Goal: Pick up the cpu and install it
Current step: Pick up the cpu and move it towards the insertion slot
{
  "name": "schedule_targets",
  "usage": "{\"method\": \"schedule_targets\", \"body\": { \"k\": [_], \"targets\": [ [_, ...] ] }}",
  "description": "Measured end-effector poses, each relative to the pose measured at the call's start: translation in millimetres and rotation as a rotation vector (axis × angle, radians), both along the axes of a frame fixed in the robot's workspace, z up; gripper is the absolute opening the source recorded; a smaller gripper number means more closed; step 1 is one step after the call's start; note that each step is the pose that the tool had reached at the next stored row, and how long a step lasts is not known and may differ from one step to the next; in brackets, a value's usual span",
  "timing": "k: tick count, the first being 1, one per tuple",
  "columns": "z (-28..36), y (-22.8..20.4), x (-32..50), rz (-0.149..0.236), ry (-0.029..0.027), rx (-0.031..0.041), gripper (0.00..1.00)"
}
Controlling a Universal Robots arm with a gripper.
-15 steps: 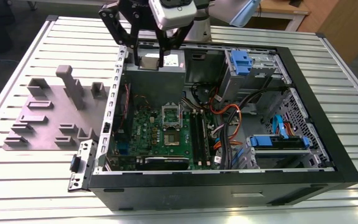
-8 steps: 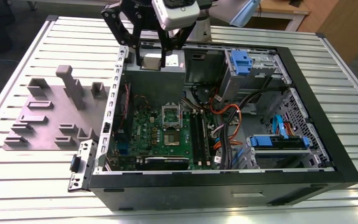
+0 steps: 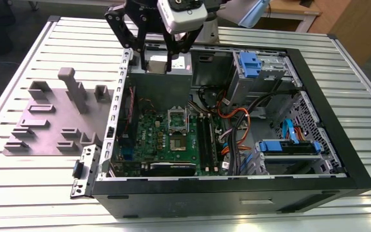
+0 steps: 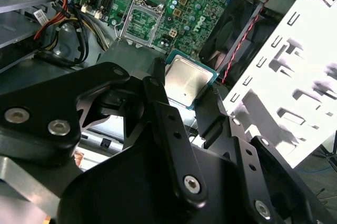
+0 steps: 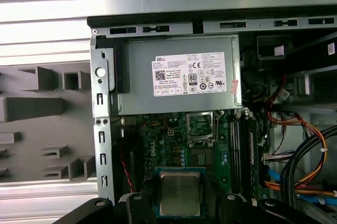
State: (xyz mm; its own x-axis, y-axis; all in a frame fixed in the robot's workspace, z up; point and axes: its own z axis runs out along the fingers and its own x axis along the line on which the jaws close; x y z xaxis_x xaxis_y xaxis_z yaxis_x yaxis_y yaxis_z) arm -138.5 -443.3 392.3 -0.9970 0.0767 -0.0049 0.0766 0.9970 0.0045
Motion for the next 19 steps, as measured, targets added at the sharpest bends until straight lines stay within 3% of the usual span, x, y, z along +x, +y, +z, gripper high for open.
{"method": "schedule_targets", "body": {
  "k": [7, 11, 15, 19],
  "targets": [
    [-2.2, -0.1, 9.0, 0.0, 0.0, 0.0, 0.47],
    [-5.7, -0.4, 10.1, 0.0, 0.0, -0.0001, 0.47],
    [-9.9, -4.3, 11.0, 0.0, -0.0001, 0.0003, 0.47],
    [-14.7, -5.5, 18.0, 0.0, 0.0002, 0.0, 0.47]
  ]
}}
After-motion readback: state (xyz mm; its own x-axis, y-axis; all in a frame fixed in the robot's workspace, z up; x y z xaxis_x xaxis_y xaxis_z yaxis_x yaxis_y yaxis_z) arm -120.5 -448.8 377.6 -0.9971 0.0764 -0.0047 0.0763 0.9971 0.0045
